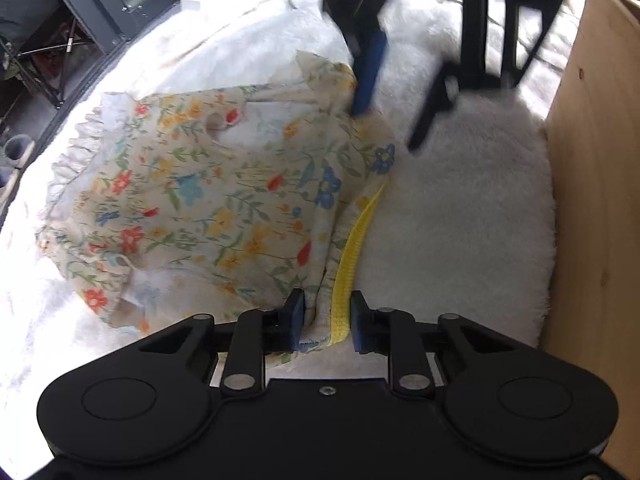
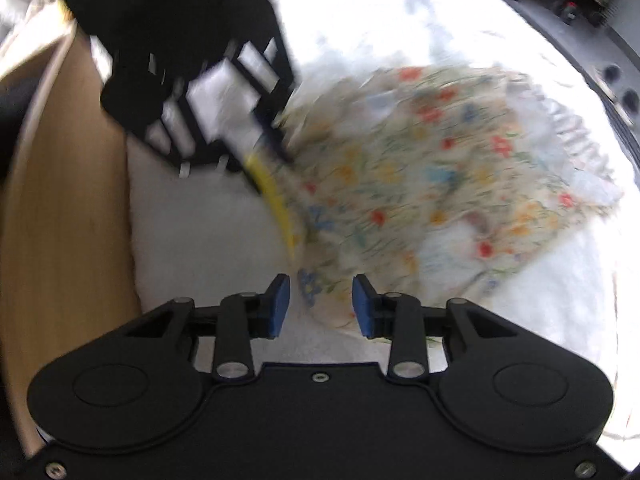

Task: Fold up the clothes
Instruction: 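Lower the garment onto the blanket with both grippers, laying it flat, then open both grippers and release the garment waistband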

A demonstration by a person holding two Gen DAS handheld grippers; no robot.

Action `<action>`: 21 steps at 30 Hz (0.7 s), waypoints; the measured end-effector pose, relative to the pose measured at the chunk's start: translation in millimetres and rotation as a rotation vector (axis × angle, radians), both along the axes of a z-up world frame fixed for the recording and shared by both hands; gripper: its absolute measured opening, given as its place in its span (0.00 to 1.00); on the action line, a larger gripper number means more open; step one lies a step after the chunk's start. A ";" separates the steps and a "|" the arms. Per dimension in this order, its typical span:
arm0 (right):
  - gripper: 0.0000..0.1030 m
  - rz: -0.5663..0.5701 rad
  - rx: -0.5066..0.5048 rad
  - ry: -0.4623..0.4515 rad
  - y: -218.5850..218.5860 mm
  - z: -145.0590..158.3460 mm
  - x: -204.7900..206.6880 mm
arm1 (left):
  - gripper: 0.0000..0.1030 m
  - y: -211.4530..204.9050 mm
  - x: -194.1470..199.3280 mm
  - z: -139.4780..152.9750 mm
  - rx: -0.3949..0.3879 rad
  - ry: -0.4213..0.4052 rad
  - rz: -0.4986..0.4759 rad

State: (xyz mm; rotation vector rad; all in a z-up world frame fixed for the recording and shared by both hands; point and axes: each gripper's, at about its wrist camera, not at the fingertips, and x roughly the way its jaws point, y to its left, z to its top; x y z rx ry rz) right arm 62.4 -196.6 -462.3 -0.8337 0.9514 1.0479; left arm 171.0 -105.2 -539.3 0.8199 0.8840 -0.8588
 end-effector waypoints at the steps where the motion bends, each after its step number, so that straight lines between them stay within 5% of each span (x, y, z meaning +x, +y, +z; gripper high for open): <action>1: 0.38 0.014 -0.016 0.002 3.9 -6.6 1.1 | 0.23 0.4 -0.8 3.0 -0.002 0.001 0.002; 4: 0.36 -0.012 -0.017 -0.018 6.3 -17.0 6.9 | 0.24 2.0 -4.4 5.4 0.003 -0.008 -0.016; 6: 0.03 -0.056 -0.021 0.016 6.9 -23.7 12.8 | 0.23 -0.5 -6.8 -1.7 0.027 -0.020 -0.040; 21: 0.02 -0.030 0.024 0.171 -4.7 -6.5 -8.1 | 0.16 8.4 -16.6 -5.6 0.019 0.071 -0.022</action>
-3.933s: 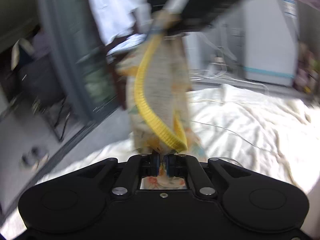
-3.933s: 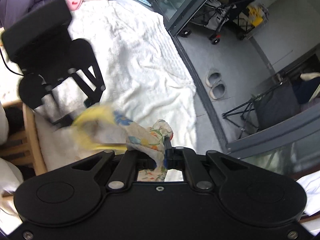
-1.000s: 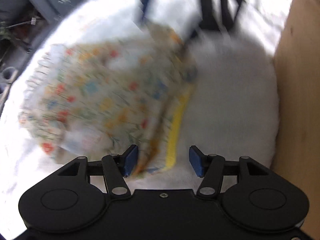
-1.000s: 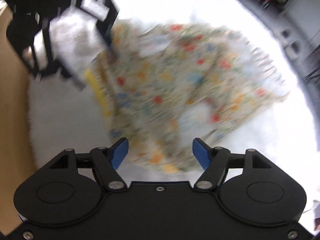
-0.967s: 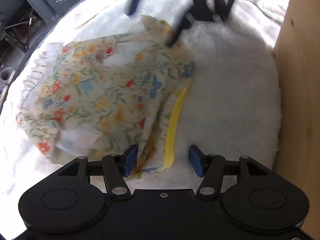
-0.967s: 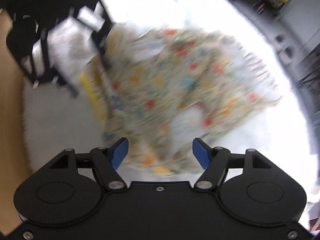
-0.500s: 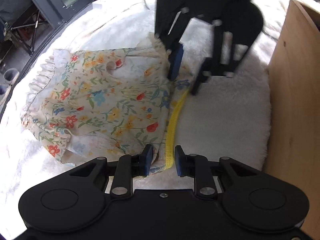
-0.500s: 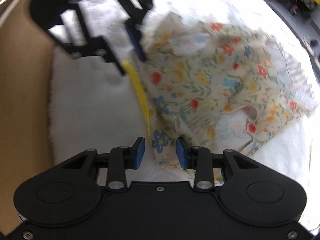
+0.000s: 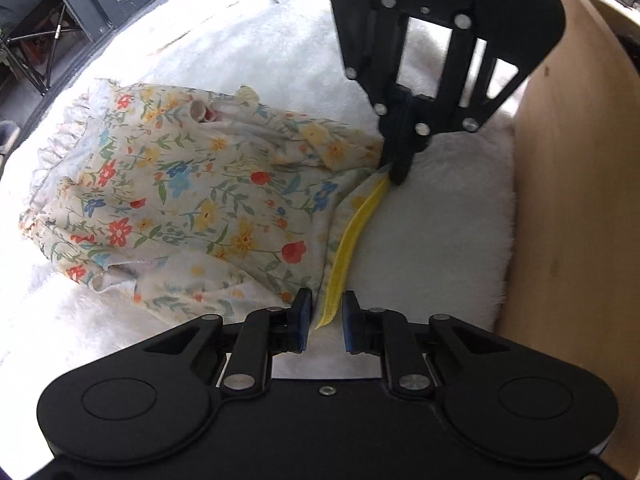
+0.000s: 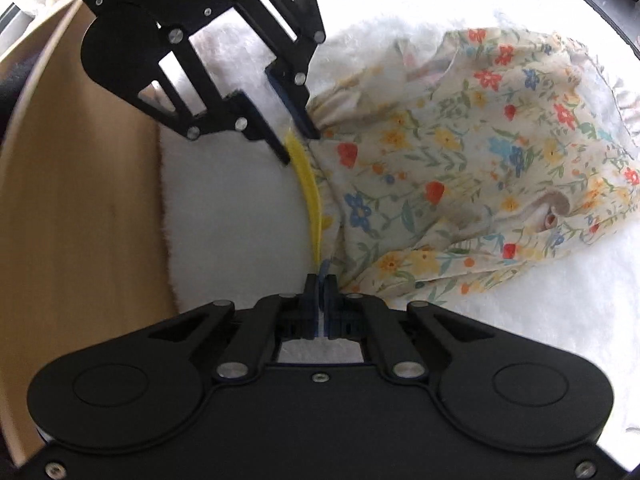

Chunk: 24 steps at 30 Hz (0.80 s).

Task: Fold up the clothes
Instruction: 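Open both grippers and release the garment waistband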

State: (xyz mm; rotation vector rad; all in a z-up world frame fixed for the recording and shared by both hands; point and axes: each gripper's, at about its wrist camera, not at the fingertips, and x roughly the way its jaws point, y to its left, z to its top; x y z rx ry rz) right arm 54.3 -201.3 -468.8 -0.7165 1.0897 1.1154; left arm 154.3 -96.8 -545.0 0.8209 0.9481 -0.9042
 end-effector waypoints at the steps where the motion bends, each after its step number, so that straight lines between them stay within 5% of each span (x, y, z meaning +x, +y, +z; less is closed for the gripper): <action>1: 0.02 0.005 -0.006 0.011 0.5 -0.3 0.1 | 0.16 1.3 -1.4 -1.4 0.010 -0.007 -0.001; 4: 0.05 0.024 -0.035 0.010 1.2 -0.9 -2.1 | 0.17 4.4 -5.0 -0.5 0.033 -0.025 -0.008; 8: 0.24 0.007 -0.055 0.000 -3.6 4.0 -3.4 | 0.21 10.2 -5.7 21.2 0.052 -0.040 -0.015; 11: 0.27 -0.021 -0.030 0.038 -12.3 17.1 -0.2 | 0.41 18.1 1.8 38.9 -0.008 0.005 0.010; 14: 0.30 -0.065 0.031 0.107 -23.6 32.6 13.9 | 0.50 21.9 19.0 56.8 -0.107 0.077 0.134; 16: 0.47 -0.108 0.064 0.120 -29.5 44.2 23.0 | 0.51 25.7 25.7 67.8 -0.150 0.083 0.221; 17: 0.64 -0.134 0.075 0.110 -31.5 51.4 26.1 | 0.51 26.4 27.2 72.7 -0.162 0.075 0.255; 18: 0.68 -0.171 0.082 0.088 -33.5 61.0 29.0 | 0.53 27.9 28.5 77.4 -0.159 0.045 0.325; 24: 0.68 -0.353 0.205 0.008 -48.2 103.8 68.5 | 0.57 34.6 47.1 70.8 -0.081 0.091 0.811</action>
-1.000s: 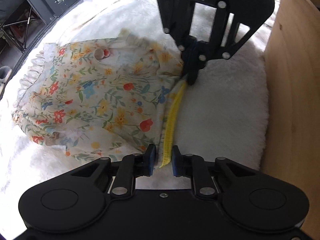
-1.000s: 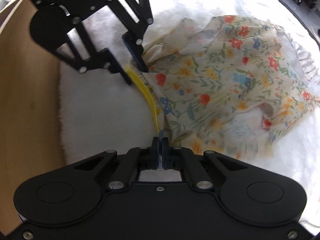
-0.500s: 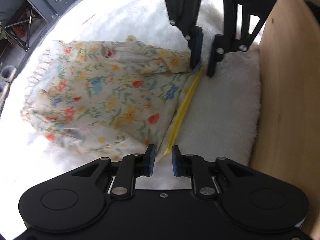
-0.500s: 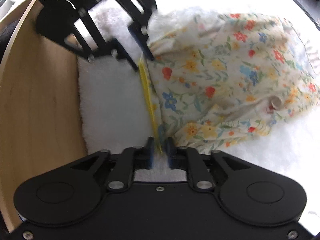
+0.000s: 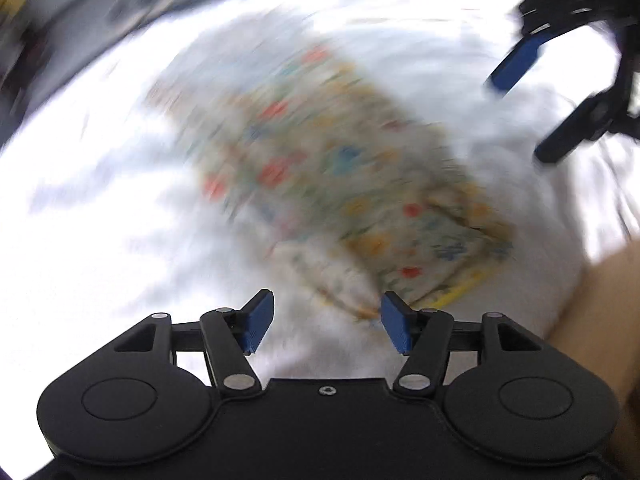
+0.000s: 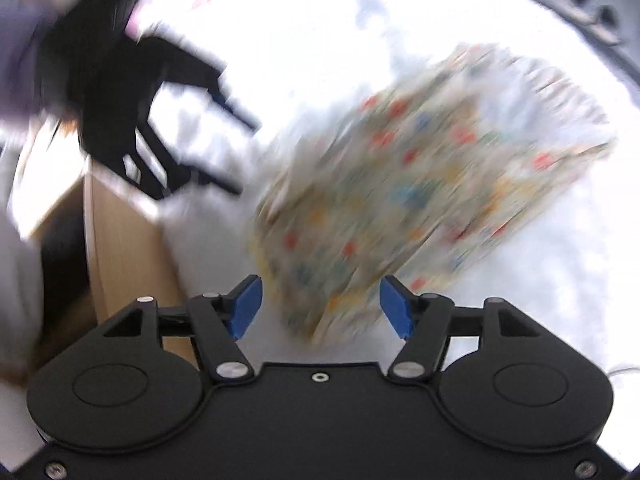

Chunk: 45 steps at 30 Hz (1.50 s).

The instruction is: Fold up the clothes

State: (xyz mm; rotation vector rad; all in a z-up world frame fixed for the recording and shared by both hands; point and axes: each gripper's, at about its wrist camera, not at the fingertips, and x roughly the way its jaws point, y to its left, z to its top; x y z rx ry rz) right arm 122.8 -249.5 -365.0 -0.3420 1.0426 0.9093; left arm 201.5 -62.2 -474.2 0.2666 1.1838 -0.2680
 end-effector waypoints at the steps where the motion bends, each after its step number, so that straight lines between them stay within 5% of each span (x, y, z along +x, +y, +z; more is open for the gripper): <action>1: 0.68 -0.041 -0.010 -0.038 2.7 4.2 10.1 | 0.57 2.1 2.0 -2.7 -0.001 0.003 0.043; 4: 0.68 -0.165 -0.008 -0.131 14.2 16.5 49.3 | 0.57 1.6 11.2 -14.8 0.035 0.018 0.179; 8: 0.67 -0.301 0.135 -0.032 48.8 24.1 130.6 | 0.57 -4.5 20.7 -31.5 0.078 0.009 0.182; 11: 0.63 -0.332 0.119 0.025 73.4 14.3 164.7 | 0.57 -3.9 29.1 -44.1 0.061 0.064 0.219; 15: 0.58 -0.377 0.067 0.127 125.0 -35.8 198.6 | 0.57 -0.9 35.7 -59.1 0.062 0.149 0.245; 21: 0.53 -0.395 0.024 0.201 162.2 -104.8 201.3 | 0.56 -10.9 37.3 -57.7 0.062 0.134 0.198; 22: 0.49 -0.403 0.032 0.198 164.5 -107.7 201.7 | 0.46 -11.3 37.3 -58.8 0.064 0.141 0.195; 24: 0.21 -0.431 0.040 0.187 168.5 -113.4 202.4 | 0.15 -6.9 36.7 -63.5 0.019 0.188 0.185; 26: 0.02 -0.445 0.043 0.177 168.4 -114.6 201.0 | 0.10 0.9 36.1 -63.0 -0.032 0.197 0.214; 29: 0.02 -0.471 0.103 0.168 154.5 -109.1 198.9 | 0.06 4.9 30.8 -55.2 -0.045 0.150 0.242; 32: 0.02 -0.569 0.257 0.234 125.6 -99.9 203.6 | 0.06 -13.9 16.5 -38.0 0.018 0.040 0.147; 38: 0.02 -0.771 0.531 0.372 52.2 -102.0 197.5 | 0.06 -45.4 0.7 -21.1 -0.013 0.016 0.050; 43: 0.02 -0.886 0.527 0.408 13.0 -121.6 186.3 | 0.10 -54.5 -8.5 -10.7 0.027 -0.103 0.059; 44: 0.02 -0.900 0.516 0.411 8.1 -125.1 184.1 | 0.13 -51.1 -7.9 -9.9 0.048 -0.155 0.111; 45: 0.02 -0.901 0.510 0.409 6.8 -126.7 181.4 | 0.27 -47.1 -6.3 -10.8 0.084 -0.194 0.172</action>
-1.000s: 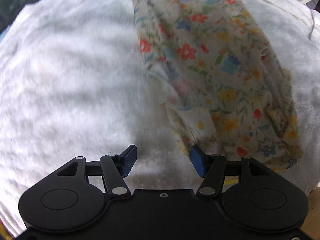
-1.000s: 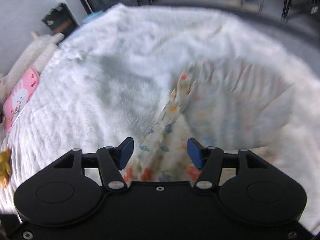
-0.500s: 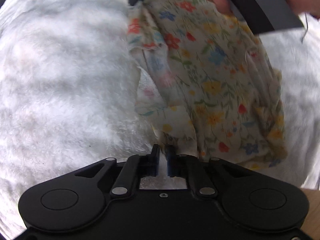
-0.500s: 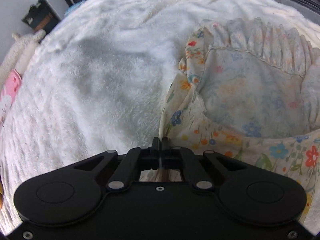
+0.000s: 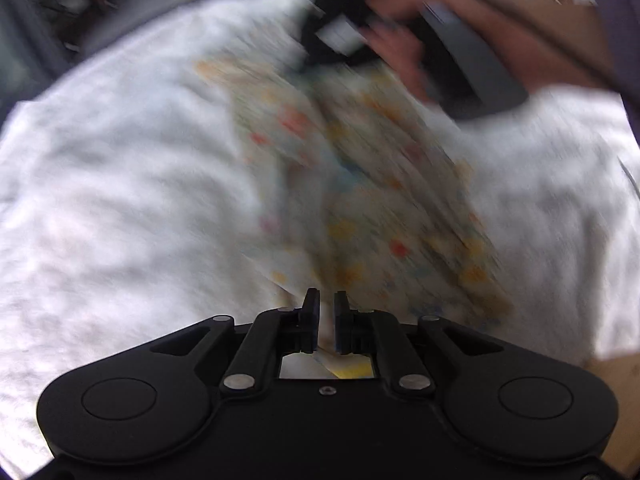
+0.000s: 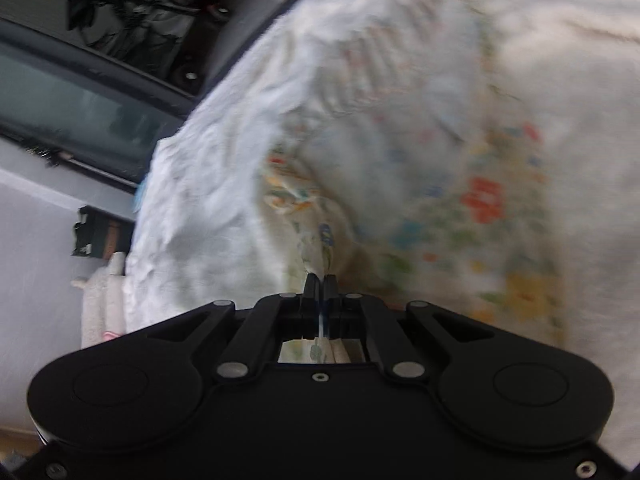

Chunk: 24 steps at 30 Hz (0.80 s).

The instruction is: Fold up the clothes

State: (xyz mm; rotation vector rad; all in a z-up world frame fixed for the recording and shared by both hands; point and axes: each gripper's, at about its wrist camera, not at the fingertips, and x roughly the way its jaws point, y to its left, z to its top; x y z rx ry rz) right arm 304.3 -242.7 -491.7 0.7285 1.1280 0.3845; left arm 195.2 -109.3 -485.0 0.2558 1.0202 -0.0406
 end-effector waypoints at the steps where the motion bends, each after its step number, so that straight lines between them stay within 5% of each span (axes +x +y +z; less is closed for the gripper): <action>1: 0.02 0.001 -0.005 0.001 -1.3 -1.6 -2.6 | 0.46 0.5 -0.4 0.1 0.009 -0.009 0.025; 3: 0.02 0.000 -0.005 0.003 -2.0 -4.6 -3.2 | 0.54 5.5 6.9 -6.8 0.000 0.017 0.051; 6: 0.02 0.025 -0.019 -0.004 0.3 -5.6 0.1 | 0.54 11.1 21.0 -14.3 -0.073 0.087 0.084; 9: 0.02 0.051 -0.026 -0.016 0.9 -4.7 5.5 | 0.13 15.5 26.3 -11.8 -0.183 0.084 0.070; 12: 0.02 0.064 -0.031 -0.022 -1.8 -5.3 8.9 | 0.05 6.0 25.2 -9.6 -0.166 0.037 0.004; 19: 0.04 0.060 -0.066 -0.011 -20.1 -11.1 9.3 | 0.04 -48.9 19.5 -14.5 -0.168 0.108 -0.253; 22: 0.07 0.083 -0.112 0.002 -23.8 -14.7 8.0 | 0.04 -55.2 25.3 -21.5 -0.201 0.156 -0.256; 24: 0.27 0.123 -0.176 0.004 -24.2 -16.1 7.6 | 0.04 -51.2 35.1 -32.7 -0.269 0.244 -0.211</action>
